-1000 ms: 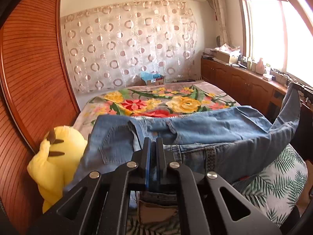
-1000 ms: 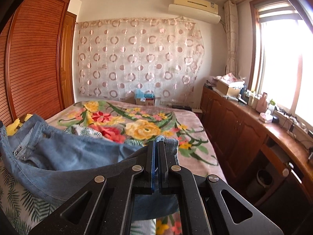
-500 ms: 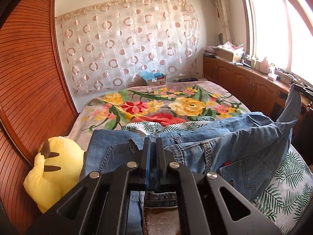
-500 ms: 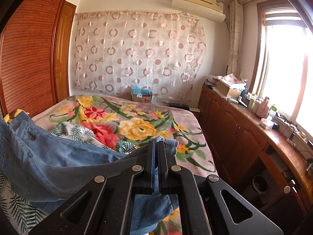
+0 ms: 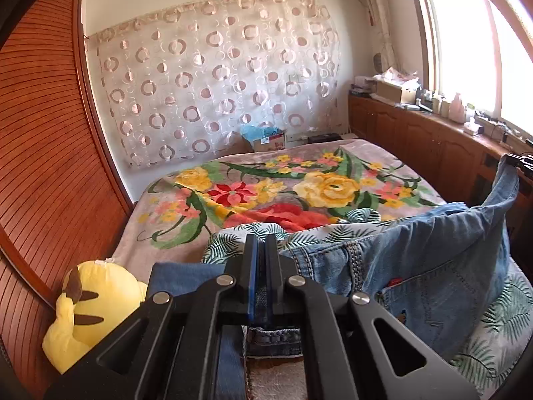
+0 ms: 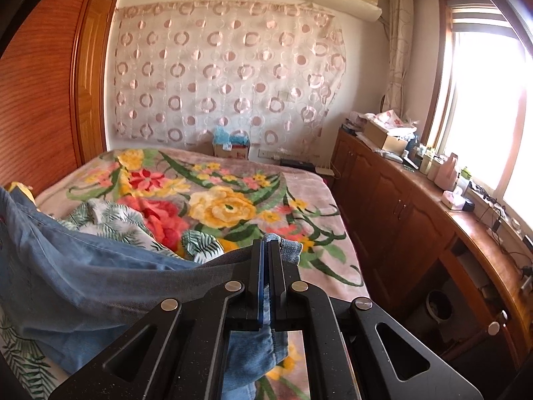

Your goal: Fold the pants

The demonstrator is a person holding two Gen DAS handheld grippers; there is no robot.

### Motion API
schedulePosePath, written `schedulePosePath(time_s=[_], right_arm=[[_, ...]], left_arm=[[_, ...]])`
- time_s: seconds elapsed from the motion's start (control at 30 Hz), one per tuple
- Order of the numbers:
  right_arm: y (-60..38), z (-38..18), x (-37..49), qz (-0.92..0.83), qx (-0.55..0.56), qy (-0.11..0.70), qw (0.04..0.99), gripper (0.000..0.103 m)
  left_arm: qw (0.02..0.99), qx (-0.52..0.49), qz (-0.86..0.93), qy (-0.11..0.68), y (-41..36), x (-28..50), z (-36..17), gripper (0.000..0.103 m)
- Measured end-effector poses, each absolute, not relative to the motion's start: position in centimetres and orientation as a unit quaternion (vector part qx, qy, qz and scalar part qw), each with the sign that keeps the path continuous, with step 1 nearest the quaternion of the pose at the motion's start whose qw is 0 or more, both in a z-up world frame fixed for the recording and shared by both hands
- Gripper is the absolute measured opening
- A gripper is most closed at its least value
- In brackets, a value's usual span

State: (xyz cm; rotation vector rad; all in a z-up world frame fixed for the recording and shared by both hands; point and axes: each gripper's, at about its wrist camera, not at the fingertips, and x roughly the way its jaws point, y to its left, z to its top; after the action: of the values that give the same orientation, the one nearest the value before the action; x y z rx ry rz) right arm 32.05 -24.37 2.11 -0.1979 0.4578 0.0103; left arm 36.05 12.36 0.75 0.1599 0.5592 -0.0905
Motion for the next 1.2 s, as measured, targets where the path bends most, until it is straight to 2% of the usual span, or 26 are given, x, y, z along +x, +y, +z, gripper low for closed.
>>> schedulePosePath(time_s=[0.27,0.63,0.67,0.73,0.87,0.97,1.03,1.2], right_arm=[[-23.0,0.1,35.4,0.008,-0.123,0.288,0.950,0.002],[-23.7,1.7,34.8,0.044,-0.080,0.311,0.946,0.002],[-23.9,1.9,34.4,0.045,-0.077,0.311,0.946,0.003],[-24.2,1.9,33.9,0.046,-0.070,0.308,0.948,0.004],[-24.3,2.0,32.2,0.046,-0.069,0.300,0.950,0.008],[-24.0,1.9,30.2,0.065,-0.055,0.295,0.952,0.017],[-23.9,1.5,29.3,0.078,-0.051,0.294,0.951,0.028],[-22.8,0.8,26.0,0.111,-0.048,0.292,0.949,0.033]], left_arm=[[0.945,0.069,-0.031,0.317,13.7,40.9,-2.7,0.005],[0.939,0.057,-0.023,0.339,13.9,39.8,-3.8,0.006],[0.939,0.057,-0.021,0.338,13.9,39.7,-3.5,0.007],[0.939,0.054,-0.017,0.339,14.1,39.2,-3.0,0.017],[0.937,0.059,-0.018,0.344,14.1,38.0,-2.4,0.024],[0.936,0.054,-0.037,0.347,13.8,36.5,-2.6,0.031],[0.934,0.056,-0.045,0.350,13.3,35.5,-3.0,0.038],[0.928,0.058,-0.065,0.362,11.8,33.8,-3.9,0.039]])
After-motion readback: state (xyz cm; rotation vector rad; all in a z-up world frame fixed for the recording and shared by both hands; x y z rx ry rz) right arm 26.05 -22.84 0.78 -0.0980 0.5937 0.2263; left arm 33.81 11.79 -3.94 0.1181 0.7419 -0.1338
